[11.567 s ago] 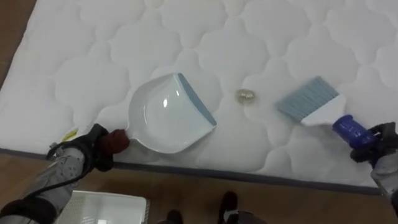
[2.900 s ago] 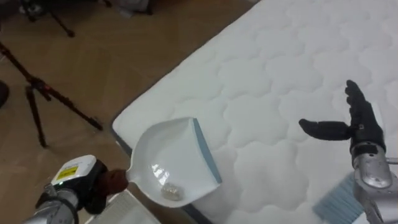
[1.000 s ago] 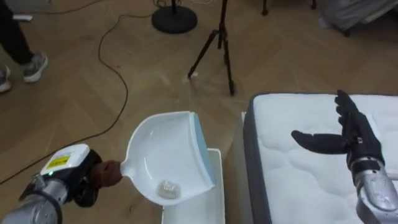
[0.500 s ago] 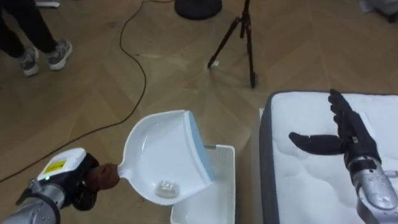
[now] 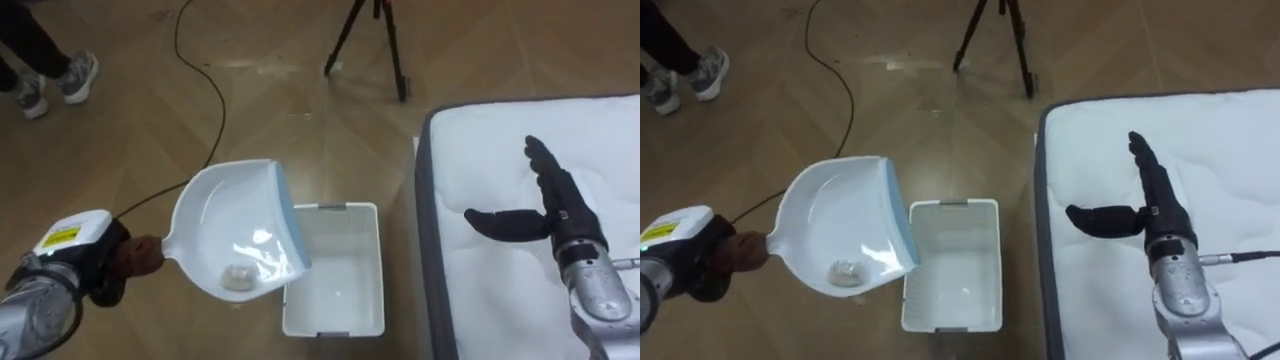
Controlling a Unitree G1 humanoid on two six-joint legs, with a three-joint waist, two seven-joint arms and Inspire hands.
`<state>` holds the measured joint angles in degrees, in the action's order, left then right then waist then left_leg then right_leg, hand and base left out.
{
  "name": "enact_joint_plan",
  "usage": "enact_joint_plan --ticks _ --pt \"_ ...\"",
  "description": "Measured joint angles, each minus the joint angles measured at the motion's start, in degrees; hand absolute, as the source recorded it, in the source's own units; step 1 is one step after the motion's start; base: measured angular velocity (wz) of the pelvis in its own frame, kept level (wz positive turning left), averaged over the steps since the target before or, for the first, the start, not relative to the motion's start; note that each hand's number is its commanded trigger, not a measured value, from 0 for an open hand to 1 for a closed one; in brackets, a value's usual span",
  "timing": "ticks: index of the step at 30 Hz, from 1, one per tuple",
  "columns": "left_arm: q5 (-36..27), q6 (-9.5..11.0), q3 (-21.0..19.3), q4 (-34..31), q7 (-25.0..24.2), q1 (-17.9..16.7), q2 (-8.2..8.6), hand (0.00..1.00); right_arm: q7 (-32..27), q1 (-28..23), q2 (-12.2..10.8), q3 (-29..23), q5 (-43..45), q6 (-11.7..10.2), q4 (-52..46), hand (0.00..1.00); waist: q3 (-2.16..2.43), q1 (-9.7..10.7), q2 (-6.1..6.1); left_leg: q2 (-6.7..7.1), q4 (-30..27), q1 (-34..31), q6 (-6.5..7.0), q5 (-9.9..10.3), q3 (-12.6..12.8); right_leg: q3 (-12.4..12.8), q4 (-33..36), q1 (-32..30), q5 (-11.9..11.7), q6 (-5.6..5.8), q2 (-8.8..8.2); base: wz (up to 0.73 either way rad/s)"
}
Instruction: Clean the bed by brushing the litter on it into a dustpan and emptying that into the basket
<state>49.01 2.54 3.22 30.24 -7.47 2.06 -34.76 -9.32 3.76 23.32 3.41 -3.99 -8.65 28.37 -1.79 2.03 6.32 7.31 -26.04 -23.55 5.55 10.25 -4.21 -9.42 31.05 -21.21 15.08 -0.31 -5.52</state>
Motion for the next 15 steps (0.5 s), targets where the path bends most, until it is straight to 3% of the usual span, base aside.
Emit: enact_joint_plan --ticks 2,5,8,15 --pt "-0.12 0.76 1.41 2.23 0.32 0.53 -0.29 1.0 -1.21 0.91 -0.06 0.04 2.21 -0.13 2.02 0.0 -0.09 0.72 2.04 0.51 -0.69 -1.75 0.15 -0.09 0.16 0.06 1.34 -1.98 0.46 0.21 -0.54 0.02" --pt "-0.1 0.76 1.47 5.18 0.66 1.24 -0.46 1.0 -2.7 1.75 -0.13 0.04 3.5 -0.14 3.06 0.0 -0.33 0.97 3.61 1.19 -0.71 -3.91 0.57 -0.53 1.19 1.3 3.41 -5.23 1.13 0.2 -1.45 -0.09" --pt "-0.09 -0.08 1.53 6.95 0.93 1.73 -0.5 1.0 -3.59 2.27 -0.11 0.04 3.6 -0.14 3.21 0.0 -0.36 0.94 3.81 1.63 -0.75 -5.02 0.66 -0.63 2.8 2.87 5.98 -8.02 1.92 0.22 -2.22 -0.13" --pt "-0.13 -0.77 4.75 8.18 1.11 2.96 -0.54 1.0 -4.67 2.47 0.73 0.02 5.24 -0.03 3.26 0.0 -0.35 2.57 5.37 2.29 -1.44 -6.94 0.67 -0.62 3.93 3.45 8.53 -11.1 3.29 0.04 -3.27 -0.01"
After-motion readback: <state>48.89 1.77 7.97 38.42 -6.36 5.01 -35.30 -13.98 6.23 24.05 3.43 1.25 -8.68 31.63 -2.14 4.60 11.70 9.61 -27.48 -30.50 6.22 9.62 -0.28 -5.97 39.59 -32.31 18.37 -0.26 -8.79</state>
